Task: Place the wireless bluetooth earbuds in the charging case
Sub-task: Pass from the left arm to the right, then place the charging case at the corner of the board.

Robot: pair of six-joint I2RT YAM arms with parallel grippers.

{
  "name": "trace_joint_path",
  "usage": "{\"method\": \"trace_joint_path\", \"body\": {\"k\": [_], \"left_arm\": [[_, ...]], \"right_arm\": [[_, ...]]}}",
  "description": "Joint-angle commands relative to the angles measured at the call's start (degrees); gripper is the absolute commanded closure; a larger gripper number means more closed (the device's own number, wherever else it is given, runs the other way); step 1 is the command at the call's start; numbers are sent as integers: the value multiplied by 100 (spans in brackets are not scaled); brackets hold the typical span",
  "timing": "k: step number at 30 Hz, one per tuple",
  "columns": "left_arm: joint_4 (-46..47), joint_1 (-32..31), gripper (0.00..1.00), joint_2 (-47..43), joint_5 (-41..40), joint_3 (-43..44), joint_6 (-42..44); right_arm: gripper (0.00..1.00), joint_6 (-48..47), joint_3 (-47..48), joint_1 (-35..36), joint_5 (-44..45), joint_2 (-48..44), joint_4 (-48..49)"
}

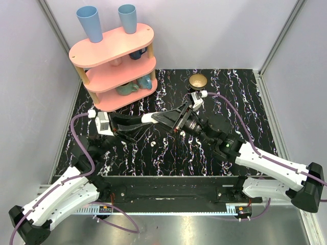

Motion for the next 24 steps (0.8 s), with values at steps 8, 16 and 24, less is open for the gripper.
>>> {"method": "trace_joint_path", "body": {"k": [8,16,24], "left_arm": [[-986,-31,68,352,962,403,44],[-960,-31,59,387,1164,429,17],[-828,-40,57,352,1121,403,-27]], "right_arm": [[85,-719,534,32,-106,-89,-487],[85,-755,526,23,-123,-80,-531],[85,-728,482,23,-88,-124,-513]]}}
